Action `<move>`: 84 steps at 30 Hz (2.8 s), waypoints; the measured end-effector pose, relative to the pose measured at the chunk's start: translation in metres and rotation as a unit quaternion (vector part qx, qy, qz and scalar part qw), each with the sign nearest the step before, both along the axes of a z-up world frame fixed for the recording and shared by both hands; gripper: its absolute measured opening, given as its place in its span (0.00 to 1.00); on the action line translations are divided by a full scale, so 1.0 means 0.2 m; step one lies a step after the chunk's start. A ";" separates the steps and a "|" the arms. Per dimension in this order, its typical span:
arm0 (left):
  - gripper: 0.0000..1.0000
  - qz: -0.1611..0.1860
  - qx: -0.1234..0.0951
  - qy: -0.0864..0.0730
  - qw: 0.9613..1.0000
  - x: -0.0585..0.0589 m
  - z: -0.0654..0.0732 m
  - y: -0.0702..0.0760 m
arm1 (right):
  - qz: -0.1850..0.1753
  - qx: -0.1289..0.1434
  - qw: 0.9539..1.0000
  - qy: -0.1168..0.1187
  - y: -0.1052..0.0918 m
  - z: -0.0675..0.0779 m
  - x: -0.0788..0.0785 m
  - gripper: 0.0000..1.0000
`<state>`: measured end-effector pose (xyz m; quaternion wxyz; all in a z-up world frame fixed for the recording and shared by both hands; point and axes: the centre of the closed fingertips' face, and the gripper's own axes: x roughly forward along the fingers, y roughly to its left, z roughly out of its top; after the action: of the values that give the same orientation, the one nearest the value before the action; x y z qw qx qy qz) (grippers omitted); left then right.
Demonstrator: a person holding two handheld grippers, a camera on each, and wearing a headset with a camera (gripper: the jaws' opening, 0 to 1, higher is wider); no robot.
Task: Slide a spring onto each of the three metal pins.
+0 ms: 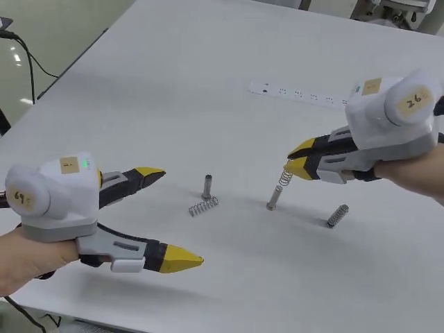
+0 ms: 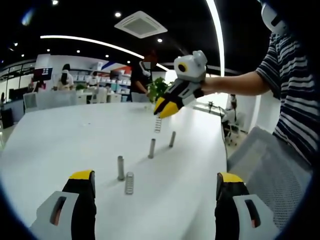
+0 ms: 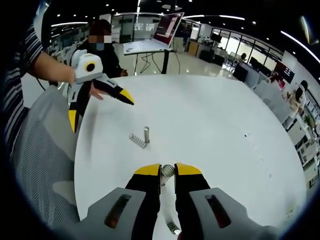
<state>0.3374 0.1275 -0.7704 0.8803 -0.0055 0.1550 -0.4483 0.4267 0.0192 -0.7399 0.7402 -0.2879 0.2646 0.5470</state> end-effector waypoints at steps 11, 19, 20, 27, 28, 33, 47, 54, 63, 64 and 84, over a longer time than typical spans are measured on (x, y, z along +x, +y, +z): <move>0.98 -0.001 -0.001 0.001 1.000 0.00 0.00 0.00 | -0.010 -0.003 1.000 0.003 0.00 -0.05 0.01 0.07; 0.98 0.003 -0.001 0.002 1.000 0.00 0.00 0.02 | -0.016 -0.003 1.000 0.006 0.00 -0.06 0.03 0.07; 0.98 0.004 -0.001 0.002 1.000 0.00 0.00 0.02 | -0.016 -0.002 1.000 0.007 0.00 -0.06 0.03 0.07; 0.98 0.007 -0.006 0.004 1.000 0.00 0.01 0.03 | -0.013 -0.006 1.000 0.010 0.01 -0.09 0.03 0.07; 0.98 0.007 -0.006 0.004 1.000 0.00 0.01 0.03 | -0.013 -0.008 1.000 0.009 0.01 -0.09 0.03 0.07; 0.98 0.008 -0.009 0.004 1.000 0.00 0.01 0.02 | -0.017 -0.009 1.000 0.009 0.00 -0.11 0.04 0.07; 0.98 0.010 -0.012 0.001 1.000 0.00 0.01 0.03 | -0.022 -0.018 0.999 0.016 0.00 -0.19 0.03 0.07; 0.98 0.015 -0.021 -0.003 1.000 0.01 0.03 0.03 | -0.023 -0.027 0.999 0.019 0.00 -0.24 0.04 0.07; 0.98 0.015 -0.020 0.001 1.000 0.00 0.02 0.03 | -0.028 -0.032 0.999 0.024 -0.01 -0.32 0.05 0.07; 0.98 0.017 -0.022 0.000 1.000 0.00 0.02 0.03 | -0.029 -0.031 0.999 0.026 -0.01 -0.33 0.05 0.08; 0.98 0.017 -0.019 0.006 1.000 0.00 0.01 0.03 | -0.039 -0.039 0.998 0.037 0.00 -0.40 0.04 0.08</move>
<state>0.3372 0.1331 -0.7681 0.8865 -0.0277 0.1513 -0.4365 0.4341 0.0195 -0.8207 0.7392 -0.2854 0.3234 0.5172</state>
